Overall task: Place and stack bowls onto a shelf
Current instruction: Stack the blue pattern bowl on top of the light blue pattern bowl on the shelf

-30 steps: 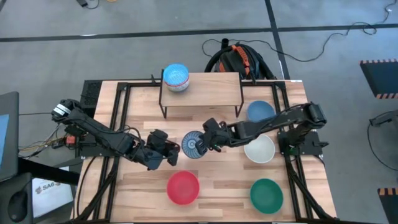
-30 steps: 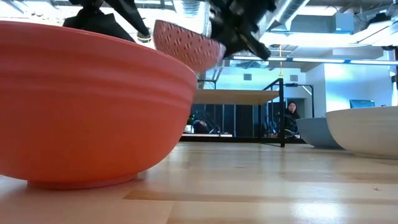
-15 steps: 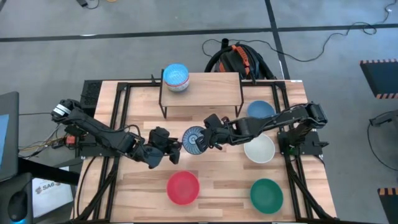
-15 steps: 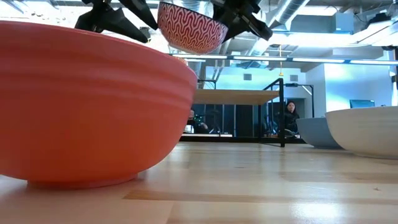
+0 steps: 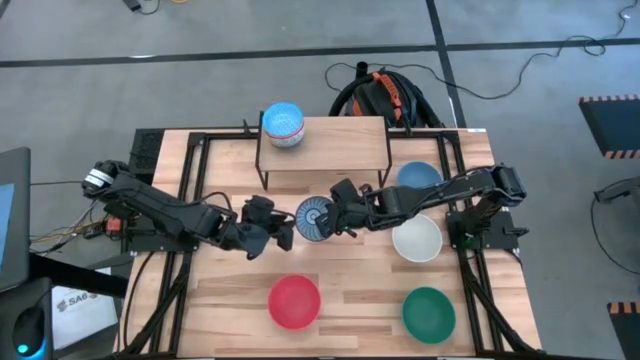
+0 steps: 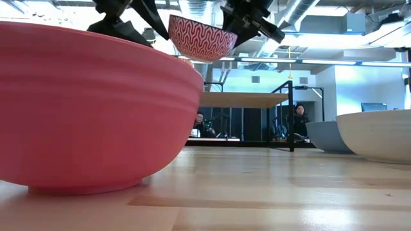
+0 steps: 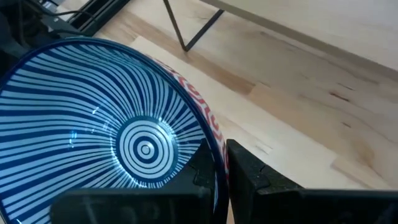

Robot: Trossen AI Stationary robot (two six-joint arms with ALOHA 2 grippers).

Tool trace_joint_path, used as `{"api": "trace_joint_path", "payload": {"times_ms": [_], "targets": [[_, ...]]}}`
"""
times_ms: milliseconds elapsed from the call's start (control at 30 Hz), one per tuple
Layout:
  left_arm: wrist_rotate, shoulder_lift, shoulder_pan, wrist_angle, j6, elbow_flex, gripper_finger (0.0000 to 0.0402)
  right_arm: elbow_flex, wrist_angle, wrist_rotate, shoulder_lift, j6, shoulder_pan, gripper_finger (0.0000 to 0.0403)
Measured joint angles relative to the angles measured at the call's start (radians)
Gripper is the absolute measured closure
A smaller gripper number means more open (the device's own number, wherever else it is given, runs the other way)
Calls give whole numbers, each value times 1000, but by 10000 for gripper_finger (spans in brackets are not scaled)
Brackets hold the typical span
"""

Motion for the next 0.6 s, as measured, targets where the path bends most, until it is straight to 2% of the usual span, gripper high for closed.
{"api": "trace_joint_path", "payload": {"times_ms": [167,300,600], "targets": [[42,1,27,17,11,1,257,3,-45,23,1,1,-2,361],[17,-8,25,40,22,25,256,-2,-121,19,6,3,-13,361],[-1,-6,66,42,156,66,210,0,-112,32,4,-4,-34,361]]}}
